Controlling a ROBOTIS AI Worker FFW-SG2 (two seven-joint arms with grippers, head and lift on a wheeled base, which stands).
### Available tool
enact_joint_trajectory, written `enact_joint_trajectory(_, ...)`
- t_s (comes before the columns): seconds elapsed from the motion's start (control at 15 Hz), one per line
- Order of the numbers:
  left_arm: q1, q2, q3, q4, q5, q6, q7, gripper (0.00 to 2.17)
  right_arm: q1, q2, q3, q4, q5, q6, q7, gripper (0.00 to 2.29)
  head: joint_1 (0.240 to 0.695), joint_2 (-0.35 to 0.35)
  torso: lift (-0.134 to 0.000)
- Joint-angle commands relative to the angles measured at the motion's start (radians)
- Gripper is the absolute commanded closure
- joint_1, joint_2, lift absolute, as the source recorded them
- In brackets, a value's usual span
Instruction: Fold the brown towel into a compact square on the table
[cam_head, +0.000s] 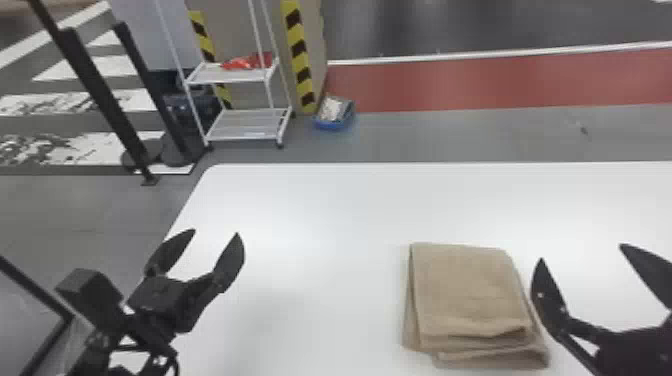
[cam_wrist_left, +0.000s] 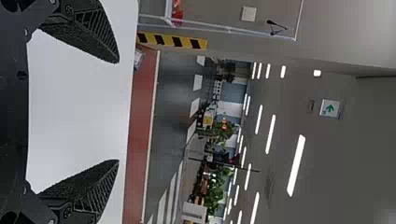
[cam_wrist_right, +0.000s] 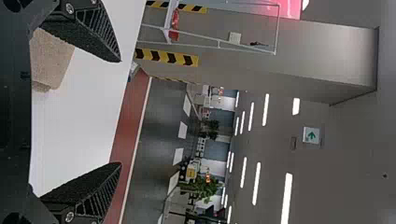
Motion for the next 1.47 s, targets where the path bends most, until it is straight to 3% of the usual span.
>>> enact_joint_trajectory(0.0,0.023,-0.003,-0.025,0.005,-0.036,-0.043,0.012,0.13,0.013,0.006,0.017,-0.003,-0.001,-0.003,0.0,0.1,0.695,0.196,-0.124)
enact_joint_trajectory(0.2,0.042,-0.003,-0.055,0.011,-0.087,-0.095,0.033,0.14,0.026,0.006,0.026,-0.011,-0.002,0.009,-0.014,0.1,0.695,0.199,-0.124)
enact_joint_trajectory(0.33,0.056,-0.003,-0.063,0.011,-0.087,-0.098,0.035,0.14,0.033,0.006,0.026,-0.014,-0.002,0.009,-0.014,0.1,0.695,0.194,-0.124)
enact_joint_trajectory(0.67,0.101,-0.003,-0.169,-0.032,-0.161,-0.046,0.314,0.14,0.028,0.006,0.028,-0.005,-0.001,0.012,-0.014,0.11,0.695,0.197,-0.124)
enact_joint_trajectory(0.93,0.098,-0.003,-0.195,-0.044,-0.162,0.089,0.358,0.14,0.028,0.006,0.03,-0.008,0.001,0.012,-0.012,0.11,0.695,0.189,-0.124)
enact_joint_trajectory(1.4,0.09,-0.003,-0.195,-0.036,-0.15,0.077,0.348,0.14,0.014,0.006,0.043,-0.003,0.012,0.022,-0.012,0.11,0.695,0.181,-0.124)
